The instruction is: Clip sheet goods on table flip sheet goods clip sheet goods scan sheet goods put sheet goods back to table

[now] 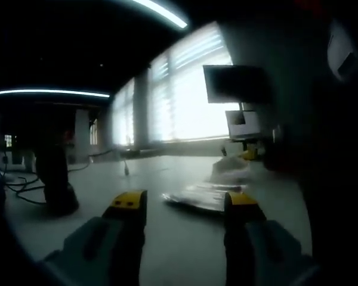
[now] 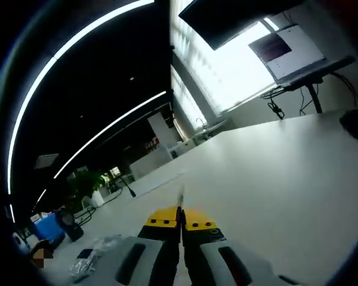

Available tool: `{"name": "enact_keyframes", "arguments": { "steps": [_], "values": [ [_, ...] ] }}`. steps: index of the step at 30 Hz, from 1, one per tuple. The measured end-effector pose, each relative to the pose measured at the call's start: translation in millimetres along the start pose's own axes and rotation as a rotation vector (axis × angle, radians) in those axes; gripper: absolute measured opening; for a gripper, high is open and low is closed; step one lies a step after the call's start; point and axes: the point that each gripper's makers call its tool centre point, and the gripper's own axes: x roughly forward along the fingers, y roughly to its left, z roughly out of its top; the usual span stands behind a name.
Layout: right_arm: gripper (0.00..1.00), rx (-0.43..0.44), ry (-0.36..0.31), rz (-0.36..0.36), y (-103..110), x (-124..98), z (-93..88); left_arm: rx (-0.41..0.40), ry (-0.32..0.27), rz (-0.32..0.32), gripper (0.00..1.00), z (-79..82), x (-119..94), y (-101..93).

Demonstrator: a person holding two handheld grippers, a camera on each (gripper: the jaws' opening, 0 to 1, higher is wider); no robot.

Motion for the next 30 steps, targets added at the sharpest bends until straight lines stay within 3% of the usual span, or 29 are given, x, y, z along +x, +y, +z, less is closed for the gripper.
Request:
{"name": "enact_keyframes", "arguments": {
  "steps": [7,10,14,26,30],
  "values": [
    [0.00,0.028,0.020,-0.027,-9,-4,-2.8,-0.007,-0.006,-0.003,0.46,1.1,0,0.0],
    [0.07,0.034,0.018,-0.040,-12,-5,-3.0,-0.002,0.011,-0.005,0.46,-2.8,1,-0.7],
    [0.08,0.048,0.020,-0.036,-10,-6,-3.6,0.005,0.011,0.001,0.46,-2.6,1,0.5],
    [0.31,-0.006,0.001,-0.057,-13,-7,-2.0,0.004,0.009,0.001,0.46,-2.1,1,1.0],
    [0.46,-0.030,-0.016,-0.065,-16,-6,0.9,0.002,0.009,0.001,0.46,-1.9,2,0.9]
  ]
}}
